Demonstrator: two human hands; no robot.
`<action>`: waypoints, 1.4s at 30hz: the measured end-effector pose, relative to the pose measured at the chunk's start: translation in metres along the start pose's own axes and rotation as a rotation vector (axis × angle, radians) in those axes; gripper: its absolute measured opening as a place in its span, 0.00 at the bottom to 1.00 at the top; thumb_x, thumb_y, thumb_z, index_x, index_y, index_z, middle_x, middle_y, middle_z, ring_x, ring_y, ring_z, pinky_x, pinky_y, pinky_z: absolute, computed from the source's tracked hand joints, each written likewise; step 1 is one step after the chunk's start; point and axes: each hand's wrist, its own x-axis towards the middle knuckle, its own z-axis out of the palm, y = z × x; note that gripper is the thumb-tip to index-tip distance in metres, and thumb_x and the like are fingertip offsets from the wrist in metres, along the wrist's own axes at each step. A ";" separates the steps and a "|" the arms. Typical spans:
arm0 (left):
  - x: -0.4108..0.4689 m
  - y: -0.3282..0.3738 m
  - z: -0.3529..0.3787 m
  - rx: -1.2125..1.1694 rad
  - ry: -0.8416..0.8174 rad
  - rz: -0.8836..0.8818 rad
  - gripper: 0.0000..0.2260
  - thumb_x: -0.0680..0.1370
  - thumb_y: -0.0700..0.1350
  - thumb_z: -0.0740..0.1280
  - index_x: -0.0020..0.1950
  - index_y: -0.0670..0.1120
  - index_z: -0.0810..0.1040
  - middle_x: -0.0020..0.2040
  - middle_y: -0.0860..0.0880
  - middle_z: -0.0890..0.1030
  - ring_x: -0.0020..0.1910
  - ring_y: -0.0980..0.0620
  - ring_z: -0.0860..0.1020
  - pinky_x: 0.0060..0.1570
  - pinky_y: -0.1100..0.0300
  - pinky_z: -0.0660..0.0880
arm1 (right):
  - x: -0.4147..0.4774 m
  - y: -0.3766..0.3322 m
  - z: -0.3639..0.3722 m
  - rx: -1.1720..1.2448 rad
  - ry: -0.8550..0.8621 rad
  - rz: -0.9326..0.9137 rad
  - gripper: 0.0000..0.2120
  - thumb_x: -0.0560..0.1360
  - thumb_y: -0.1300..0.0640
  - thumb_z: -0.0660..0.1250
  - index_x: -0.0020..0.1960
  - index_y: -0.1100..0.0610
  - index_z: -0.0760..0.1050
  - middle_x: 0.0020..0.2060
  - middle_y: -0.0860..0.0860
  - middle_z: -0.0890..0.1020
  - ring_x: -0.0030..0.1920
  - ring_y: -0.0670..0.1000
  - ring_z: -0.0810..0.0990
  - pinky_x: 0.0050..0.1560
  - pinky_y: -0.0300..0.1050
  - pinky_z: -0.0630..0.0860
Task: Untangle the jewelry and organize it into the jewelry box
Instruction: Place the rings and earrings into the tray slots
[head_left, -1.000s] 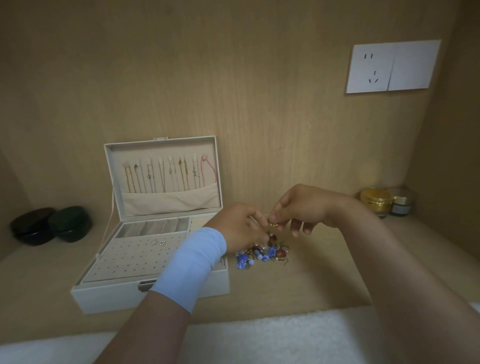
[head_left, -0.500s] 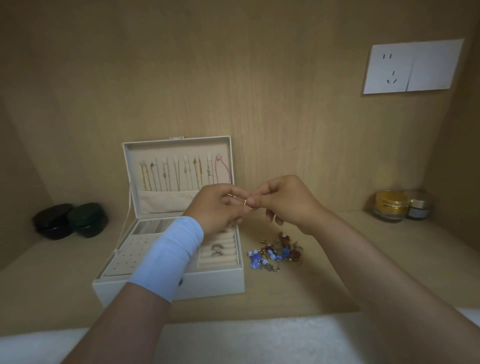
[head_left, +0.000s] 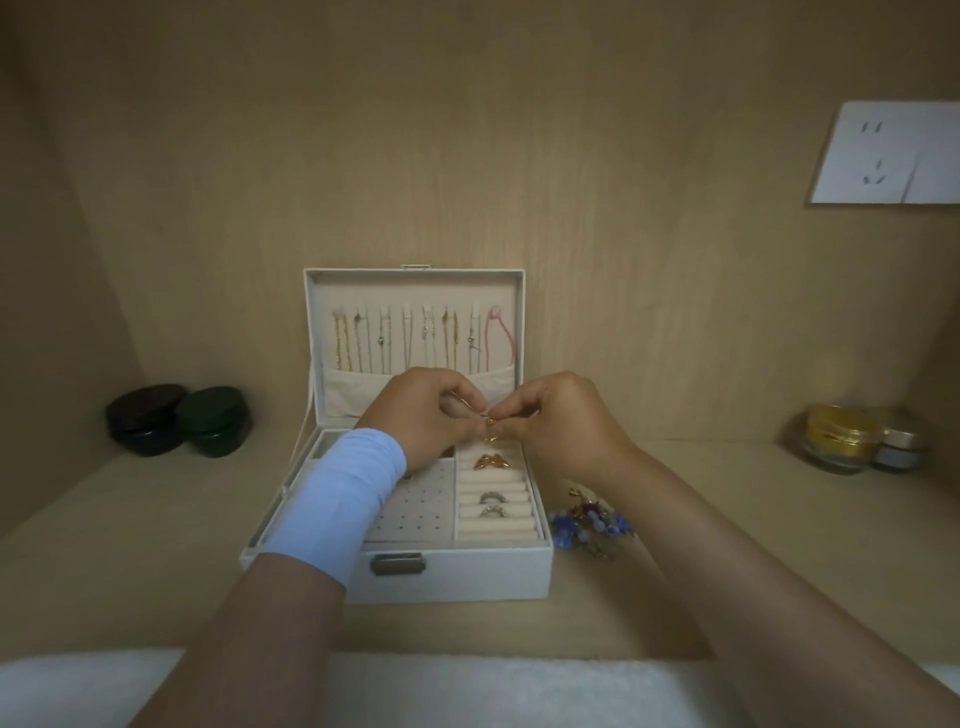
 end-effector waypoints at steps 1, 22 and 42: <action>0.001 -0.003 -0.001 0.013 -0.005 -0.001 0.07 0.69 0.44 0.78 0.42 0.54 0.83 0.38 0.53 0.85 0.41 0.55 0.83 0.52 0.54 0.80 | 0.002 0.000 0.002 -0.023 -0.005 -0.007 0.04 0.69 0.54 0.80 0.41 0.47 0.86 0.36 0.41 0.85 0.39 0.36 0.82 0.44 0.33 0.77; 0.003 -0.006 0.007 0.276 -0.099 0.028 0.06 0.73 0.45 0.72 0.46 0.56 0.85 0.43 0.58 0.83 0.44 0.61 0.79 0.55 0.58 0.77 | 0.003 0.010 -0.001 -0.336 -0.130 -0.060 0.05 0.76 0.54 0.72 0.49 0.48 0.86 0.44 0.43 0.85 0.37 0.37 0.79 0.45 0.44 0.80; -0.005 0.059 0.058 0.193 -0.149 0.208 0.06 0.77 0.51 0.68 0.53 0.56 0.82 0.46 0.62 0.80 0.44 0.64 0.76 0.49 0.66 0.71 | -0.026 0.064 -0.119 -0.413 -0.338 0.219 0.06 0.72 0.60 0.76 0.46 0.50 0.85 0.38 0.41 0.82 0.34 0.37 0.78 0.31 0.25 0.69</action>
